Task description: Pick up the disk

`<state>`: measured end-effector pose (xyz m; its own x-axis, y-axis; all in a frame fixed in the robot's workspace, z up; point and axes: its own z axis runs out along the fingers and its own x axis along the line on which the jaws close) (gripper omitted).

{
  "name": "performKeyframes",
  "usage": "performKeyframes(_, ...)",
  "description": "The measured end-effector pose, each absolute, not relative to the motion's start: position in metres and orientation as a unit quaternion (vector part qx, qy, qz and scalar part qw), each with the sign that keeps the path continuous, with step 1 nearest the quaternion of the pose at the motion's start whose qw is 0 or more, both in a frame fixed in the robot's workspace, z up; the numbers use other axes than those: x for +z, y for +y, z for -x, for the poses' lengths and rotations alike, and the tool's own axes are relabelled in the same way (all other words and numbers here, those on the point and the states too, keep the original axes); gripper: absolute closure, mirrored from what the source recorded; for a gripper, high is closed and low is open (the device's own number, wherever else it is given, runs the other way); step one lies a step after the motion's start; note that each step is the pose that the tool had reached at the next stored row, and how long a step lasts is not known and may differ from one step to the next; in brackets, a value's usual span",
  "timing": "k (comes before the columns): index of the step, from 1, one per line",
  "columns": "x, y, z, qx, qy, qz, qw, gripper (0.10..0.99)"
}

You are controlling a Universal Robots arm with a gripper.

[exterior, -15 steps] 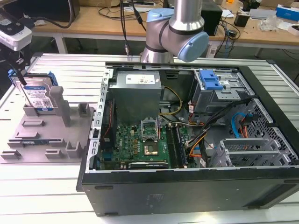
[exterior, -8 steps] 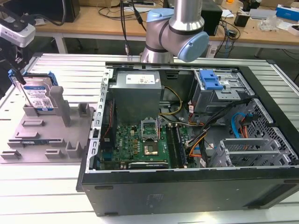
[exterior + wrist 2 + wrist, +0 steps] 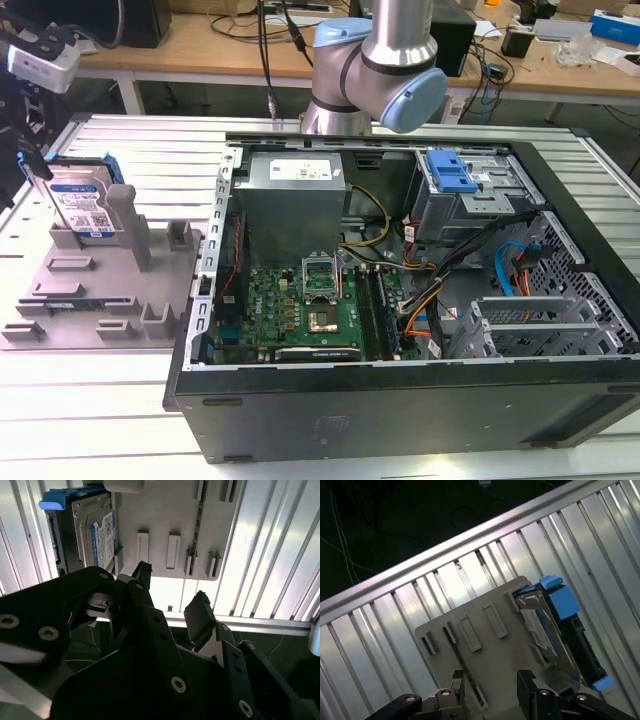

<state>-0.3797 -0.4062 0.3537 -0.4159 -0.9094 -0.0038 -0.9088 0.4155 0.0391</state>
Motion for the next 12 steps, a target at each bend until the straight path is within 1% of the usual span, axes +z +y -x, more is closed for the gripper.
performKeyframes(4, 0.3533, -0.4062, 0.3797, -0.016, -0.818, -0.575, 0.009, 0.545)
performKeyframes(7, 0.3525, -0.4062, 0.3797, -0.014, -0.797, -0.604, 0.006, 0.545)
performKeyframes(10, 0.3521, -0.4062, 0.3797, -0.008, -0.782, -0.624, 0.0, 0.545)
performKeyframes(12, 0.3521, -0.4062, 0.3797, -0.008, -0.781, -0.625, 0.0, 0.545)
